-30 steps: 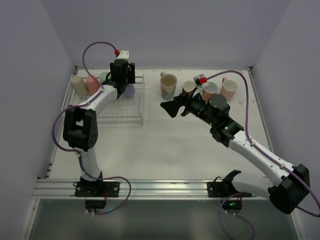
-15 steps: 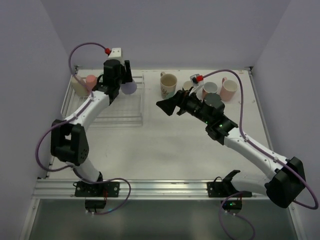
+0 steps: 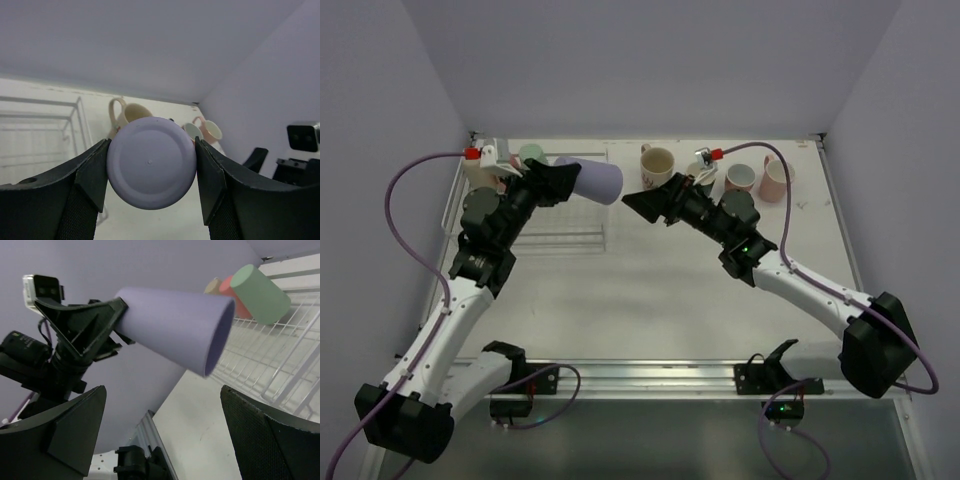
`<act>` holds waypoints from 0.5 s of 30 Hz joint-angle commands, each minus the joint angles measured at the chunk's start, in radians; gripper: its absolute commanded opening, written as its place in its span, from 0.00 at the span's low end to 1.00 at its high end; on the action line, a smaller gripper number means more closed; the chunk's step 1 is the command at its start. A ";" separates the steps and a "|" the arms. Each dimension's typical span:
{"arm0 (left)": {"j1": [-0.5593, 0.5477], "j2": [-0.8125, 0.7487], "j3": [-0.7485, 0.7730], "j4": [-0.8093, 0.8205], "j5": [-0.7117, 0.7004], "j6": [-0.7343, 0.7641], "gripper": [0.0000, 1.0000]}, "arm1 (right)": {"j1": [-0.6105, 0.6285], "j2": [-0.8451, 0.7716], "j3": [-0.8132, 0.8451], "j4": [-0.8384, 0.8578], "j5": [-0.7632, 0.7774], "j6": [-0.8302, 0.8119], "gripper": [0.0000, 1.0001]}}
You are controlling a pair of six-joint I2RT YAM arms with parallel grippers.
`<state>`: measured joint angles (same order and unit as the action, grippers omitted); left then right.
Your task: Unload the cups from the dish rack
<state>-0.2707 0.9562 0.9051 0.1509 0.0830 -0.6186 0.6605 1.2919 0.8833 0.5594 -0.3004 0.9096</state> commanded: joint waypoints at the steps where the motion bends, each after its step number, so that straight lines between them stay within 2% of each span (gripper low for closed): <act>1: -0.001 -0.034 -0.078 0.140 0.191 -0.197 0.30 | 0.007 0.012 -0.021 0.152 -0.042 0.066 0.99; 7: -0.001 -0.060 -0.147 0.278 0.316 -0.342 0.30 | 0.008 0.012 -0.035 0.160 -0.034 0.069 0.98; 11: -0.001 -0.057 -0.173 0.335 0.350 -0.395 0.30 | 0.008 0.012 -0.055 0.204 -0.042 0.084 0.96; 13: -0.001 -0.050 -0.178 0.357 0.368 -0.409 0.30 | 0.007 0.012 -0.070 0.258 -0.061 0.098 0.91; 15: -0.001 -0.039 -0.181 0.363 0.379 -0.420 0.30 | 0.007 0.012 -0.079 0.319 -0.074 0.118 0.81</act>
<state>-0.2707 0.9211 0.7296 0.3923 0.4004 -0.9749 0.6628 1.3071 0.8165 0.7368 -0.3435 0.9909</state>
